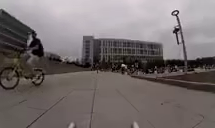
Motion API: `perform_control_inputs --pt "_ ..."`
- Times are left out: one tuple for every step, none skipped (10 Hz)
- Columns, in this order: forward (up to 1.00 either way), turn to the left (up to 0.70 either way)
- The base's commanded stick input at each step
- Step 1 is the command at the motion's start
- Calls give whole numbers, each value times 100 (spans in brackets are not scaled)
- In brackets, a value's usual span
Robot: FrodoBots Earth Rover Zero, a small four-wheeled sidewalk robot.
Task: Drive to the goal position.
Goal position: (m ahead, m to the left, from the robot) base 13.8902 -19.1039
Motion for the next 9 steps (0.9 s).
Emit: perform_control_inputs --pt "45 0" --pt "45 0" --pt "45 0" --pt "45 0" --pt "45 0" --pt "45 0" --pt "45 0" --pt "45 0" --pt "45 0"
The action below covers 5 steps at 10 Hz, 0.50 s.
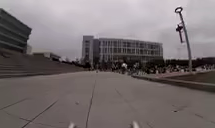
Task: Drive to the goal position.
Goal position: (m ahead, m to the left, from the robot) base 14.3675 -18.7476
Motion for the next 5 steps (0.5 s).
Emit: perform_control_inputs --pt "45 0" --pt "45 0" --pt "45 0" --pt "45 -12" --pt "45 -22"
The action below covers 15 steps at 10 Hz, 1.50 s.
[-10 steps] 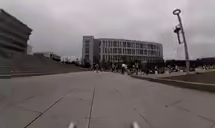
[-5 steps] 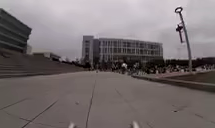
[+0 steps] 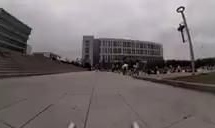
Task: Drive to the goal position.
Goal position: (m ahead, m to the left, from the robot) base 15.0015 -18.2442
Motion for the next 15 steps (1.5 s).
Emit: perform_control_inputs --pt "45 -9" --pt "45 0" --pt "45 0" --pt "45 0" --pt "45 0" --pt "45 0" --pt "45 0" --pt "45 0" --pt "45 0" --pt "45 0" --pt "45 0" --pt "45 0" --pt "45 0" --pt "45 0" --pt "45 0"
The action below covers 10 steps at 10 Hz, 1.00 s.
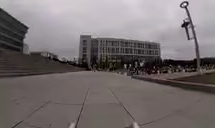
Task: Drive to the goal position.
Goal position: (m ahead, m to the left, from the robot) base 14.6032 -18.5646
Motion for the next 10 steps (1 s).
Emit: perform_control_inputs --pt "45 0" --pt "45 0" --pt "45 0" --pt "45 0" --pt "45 0" --pt "45 0" --pt "45 0" --pt "45 0" --pt "45 0" --pt "45 0"
